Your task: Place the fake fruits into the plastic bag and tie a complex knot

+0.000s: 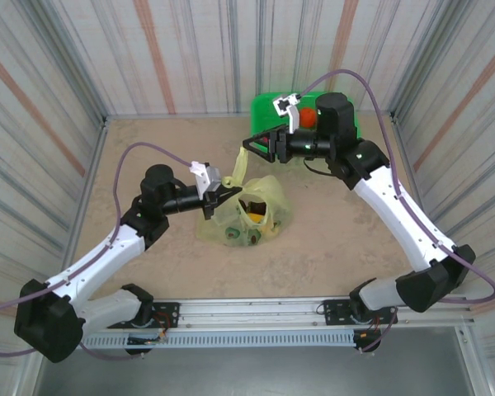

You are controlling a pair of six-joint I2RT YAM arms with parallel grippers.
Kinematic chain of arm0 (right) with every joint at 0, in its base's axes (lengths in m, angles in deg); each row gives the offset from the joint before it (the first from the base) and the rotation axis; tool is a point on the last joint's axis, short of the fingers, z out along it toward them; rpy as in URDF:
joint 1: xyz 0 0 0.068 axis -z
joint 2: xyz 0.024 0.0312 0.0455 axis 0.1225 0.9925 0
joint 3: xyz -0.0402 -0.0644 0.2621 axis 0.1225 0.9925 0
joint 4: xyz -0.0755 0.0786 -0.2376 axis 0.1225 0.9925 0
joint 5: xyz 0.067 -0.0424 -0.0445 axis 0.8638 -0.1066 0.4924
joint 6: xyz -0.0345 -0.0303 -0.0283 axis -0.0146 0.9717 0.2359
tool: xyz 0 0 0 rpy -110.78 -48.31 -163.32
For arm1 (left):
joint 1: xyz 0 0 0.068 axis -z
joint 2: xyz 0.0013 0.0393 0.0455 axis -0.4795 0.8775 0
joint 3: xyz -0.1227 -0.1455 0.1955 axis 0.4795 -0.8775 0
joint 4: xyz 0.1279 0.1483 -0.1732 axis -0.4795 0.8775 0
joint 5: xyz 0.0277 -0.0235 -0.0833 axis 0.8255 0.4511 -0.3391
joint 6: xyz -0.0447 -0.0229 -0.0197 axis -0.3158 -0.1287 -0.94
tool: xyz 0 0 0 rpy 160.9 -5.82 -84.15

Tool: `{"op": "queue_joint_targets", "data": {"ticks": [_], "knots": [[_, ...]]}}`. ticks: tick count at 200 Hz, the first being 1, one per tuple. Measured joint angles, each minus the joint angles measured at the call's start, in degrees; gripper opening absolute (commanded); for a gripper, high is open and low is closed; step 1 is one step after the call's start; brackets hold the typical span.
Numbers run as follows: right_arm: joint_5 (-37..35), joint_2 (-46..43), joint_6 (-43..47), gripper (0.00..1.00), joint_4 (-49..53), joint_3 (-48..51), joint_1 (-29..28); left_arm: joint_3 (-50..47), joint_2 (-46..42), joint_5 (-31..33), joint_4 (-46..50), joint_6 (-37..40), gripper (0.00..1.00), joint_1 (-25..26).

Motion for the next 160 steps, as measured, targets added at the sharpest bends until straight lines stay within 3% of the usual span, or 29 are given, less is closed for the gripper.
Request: {"op": "queue_joint_targets", "data": {"ticks": [59,83,112,126,160], "knots": [[-4.3,4.9,-0.3,0.57,12.1,-8.4,-4.0,0.0,0.0,0.0,0.2,0.6,0.0,0.4],[-5.1,5.9,-0.2,0.43,13.3,-8.8,-4.1,0.0,-0.1,0.1,0.6,1.0,0.0,0.6],[-5.9,6.4,0.2,0.11,14.3,-10.0,-4.1,0.0,-0.8,1.2,1.5,1.2,0.0,0.6],[-6.0,6.3,0.5,0.0,14.5,-10.1,-4.0,0.0,-0.8,1.8,1.5,1.2,0.0,0.6],[-6.1,3.9,0.5,0.0,14.5,-7.5,-2.3,0.0,-0.8,3.3,0.7,0.8,0.0,0.5]]}}
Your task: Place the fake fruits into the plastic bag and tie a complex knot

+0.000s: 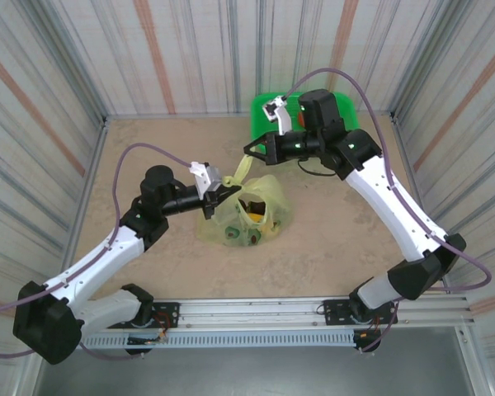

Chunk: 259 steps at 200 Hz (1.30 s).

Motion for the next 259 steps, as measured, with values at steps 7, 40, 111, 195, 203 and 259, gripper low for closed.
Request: {"op": "queue_joint_targets", "data": {"ticks": [7,40,111,195,203,259], "knots": [[0.2,-0.9,0.0,0.0,0.0,1.0,0.4,0.0,0.0,0.3,-0.3,-0.3,0.0,-0.1],[0.1,-4.9,1.8,0.0,-0.9,5.3,-0.7,0.0,0.3,1.3,-0.8,-1.4,0.0,-1.0],[-1.3,-13.5,7.1,0.0,-8.5,23.8,-8.1,0.0,1.4,1.9,-0.9,-4.0,0.0,-2.4],[-15.1,-9.6,7.0,0.01,-26.6,34.4,-11.6,-0.1,1.6,0.8,-1.1,-7.1,0.0,-2.7],[-16.9,-8.9,7.0,0.01,-27.9,34.4,-12.0,-0.1,1.6,0.8,-1.0,-7.3,0.0,-2.7],[-25.0,-8.2,6.8,0.0,-32.0,35.1,-13.1,0.7,1.6,3.3,2.1,-7.0,0.15,-2.0]]}}
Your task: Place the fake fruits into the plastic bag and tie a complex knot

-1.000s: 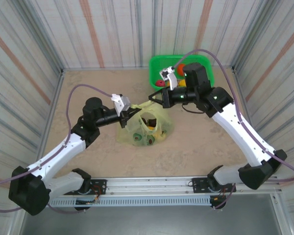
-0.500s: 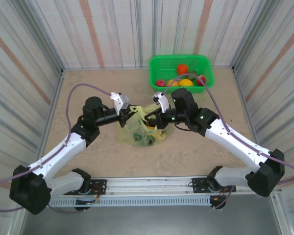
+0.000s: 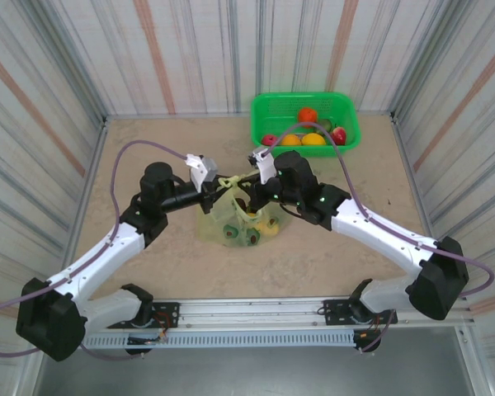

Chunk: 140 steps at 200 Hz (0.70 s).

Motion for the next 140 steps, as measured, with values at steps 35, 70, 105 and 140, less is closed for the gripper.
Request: {"op": "queue_joint_targets", "data": {"ticks": [35,70,105,140], "knots": [[-1.8,0.0,-0.4,0.0,-1.5,1.4,0.1,2.1,0.0,2.2,4.4,0.5,0.16,1.2],[-1.9,0.0,-1.2,0.0,-2.3,1.9,0.1,3.1,0.0,3.9,8.0,1.8,0.2,1.2],[-1.8,0.0,-1.3,0.0,-2.4,2.1,0.1,3.2,-0.2,5.0,9.7,2.7,0.26,1.2],[-1.8,0.0,-1.3,0.0,-2.8,2.3,0.1,3.3,-0.2,4.5,10.2,2.7,0.42,1.2]]}}
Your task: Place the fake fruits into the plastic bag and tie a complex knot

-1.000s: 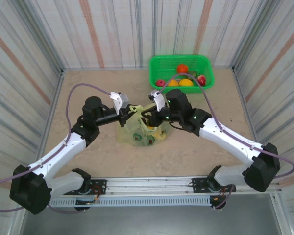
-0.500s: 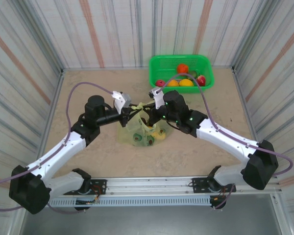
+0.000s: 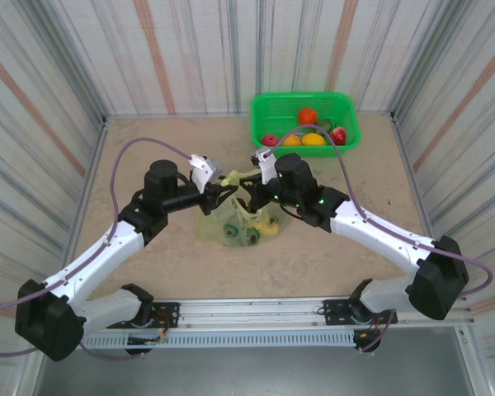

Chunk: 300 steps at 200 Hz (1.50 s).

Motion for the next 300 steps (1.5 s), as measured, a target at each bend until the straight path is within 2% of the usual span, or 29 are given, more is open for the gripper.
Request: {"op": "queue_joint_targets", "data": {"ticks": [54,100,121,141,151,165,185,190,200,226,248,270,300], "knots": [[0.0,-0.7,0.0,0.0,-1.4,1.8,-1.5,0.0,0.2,-0.1,-2.7,-3.2,0.43,-0.1],[0.0,-2.3,-0.3,0.0,-4.8,4.8,-2.8,0.1,1.6,-1.4,-5.9,-6.3,0.34,-0.6],[-0.2,-2.3,-0.4,0.0,-6.0,5.2,-3.3,0.4,2.7,-2.4,-6.0,-7.2,0.26,-0.6],[-0.3,-2.3,-0.4,0.02,-7.1,5.3,-3.8,1.0,3.5,-3.0,-6.0,-7.6,0.09,-0.6],[-0.5,-2.3,-0.4,0.07,-7.8,5.4,-4.1,1.2,3.7,-3.5,-6.1,-7.6,0.0,-0.7],[-1.0,-2.3,-0.5,0.22,-8.2,5.6,-4.1,1.4,3.7,-4.1,-6.0,-7.3,0.0,-0.7],[-1.6,-2.6,0.1,0.49,-7.9,5.7,-4.1,1.7,3.7,-4.6,-6.0,-7.2,0.0,-0.7],[-1.8,-2.8,0.5,0.53,-7.5,5.8,-4.1,1.7,3.7,-4.7,-6.0,-7.1,0.0,-0.7],[-1.8,-4.0,1.1,0.56,-6.3,6.1,-4.1,1.7,3.7,-5.0,-6.0,-6.9,0.0,-0.7],[-0.7,-10.6,3.5,0.52,0.0,6.6,-2.9,1.7,3.5,-5.6,-6.2,-5.4,0.0,-0.7],[4.8,-19.7,6.4,0.47,3.7,7.5,0.5,1.7,3.1,-6.3,-7.2,-3.6,0.0,-0.7],[10.4,-26.9,11.0,0.35,5.2,8.4,4.0,1.6,2.8,-7.8,-8.3,-1.8,0.0,-0.7],[18.6,-26.3,23.1,0.43,9.0,7.0,7.8,0.2,2.1,-10.3,-11.1,0.1,0.0,-0.7]]}}
